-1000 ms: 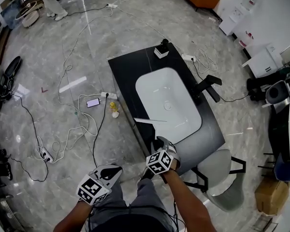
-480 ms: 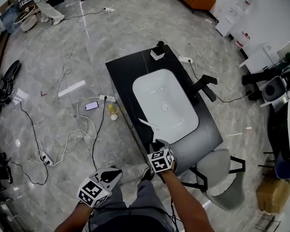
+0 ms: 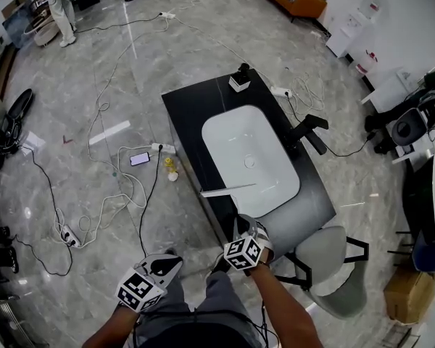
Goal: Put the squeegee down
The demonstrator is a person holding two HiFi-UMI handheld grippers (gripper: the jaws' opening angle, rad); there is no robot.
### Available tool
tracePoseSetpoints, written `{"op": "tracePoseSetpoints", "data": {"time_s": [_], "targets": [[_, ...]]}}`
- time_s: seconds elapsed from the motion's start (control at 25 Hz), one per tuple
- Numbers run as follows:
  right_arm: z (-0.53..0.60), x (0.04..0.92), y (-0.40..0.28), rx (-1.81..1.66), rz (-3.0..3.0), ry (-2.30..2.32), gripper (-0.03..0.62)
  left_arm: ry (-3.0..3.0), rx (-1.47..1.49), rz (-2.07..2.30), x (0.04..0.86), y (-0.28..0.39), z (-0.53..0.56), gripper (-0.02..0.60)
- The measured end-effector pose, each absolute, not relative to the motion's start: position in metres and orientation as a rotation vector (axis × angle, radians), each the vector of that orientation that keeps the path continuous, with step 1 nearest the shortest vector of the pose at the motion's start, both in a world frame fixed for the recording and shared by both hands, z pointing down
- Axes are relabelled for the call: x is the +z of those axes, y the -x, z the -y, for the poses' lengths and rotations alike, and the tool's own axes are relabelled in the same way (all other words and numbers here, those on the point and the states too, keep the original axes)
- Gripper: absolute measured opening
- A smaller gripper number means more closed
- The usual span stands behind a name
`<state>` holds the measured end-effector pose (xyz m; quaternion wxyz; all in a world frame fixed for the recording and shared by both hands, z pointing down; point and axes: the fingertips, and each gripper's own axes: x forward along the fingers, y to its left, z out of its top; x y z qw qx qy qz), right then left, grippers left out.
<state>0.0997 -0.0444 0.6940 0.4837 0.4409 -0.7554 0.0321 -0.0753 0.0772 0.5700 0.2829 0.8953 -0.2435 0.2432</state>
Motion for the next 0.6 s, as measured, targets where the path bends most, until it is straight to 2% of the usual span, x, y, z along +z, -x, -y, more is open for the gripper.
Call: {"op": "tracePoseSetpoints", "data": {"time_s": [0.04, 0.12, 0.32, 0.6], "targets": [[0.042, 0.694, -0.098, 0.050, 1.841, -1.060, 0.006, -2.396, 0.648, 0.653, 0.570, 0.075, -0.076, 0.005], [0.034, 0.703, -0.095, 0.075, 1.849, -1.026, 0.006, -2.394, 0.644, 0.652, 0.570, 0.074, -0.075, 0.005], [0.024, 0.723, -0.094, 0.315, 1.889, -1.049, 0.008, -2.395, 0.650, 0.635, 0.573, 0.069, -0.071, 0.005], [0.033, 0.703, -0.090, 0.313, 1.999, -1.118, 0.008, -2.391, 0.661, 0.619, 0.578, 0.065, -0.062, 0.005]]}}
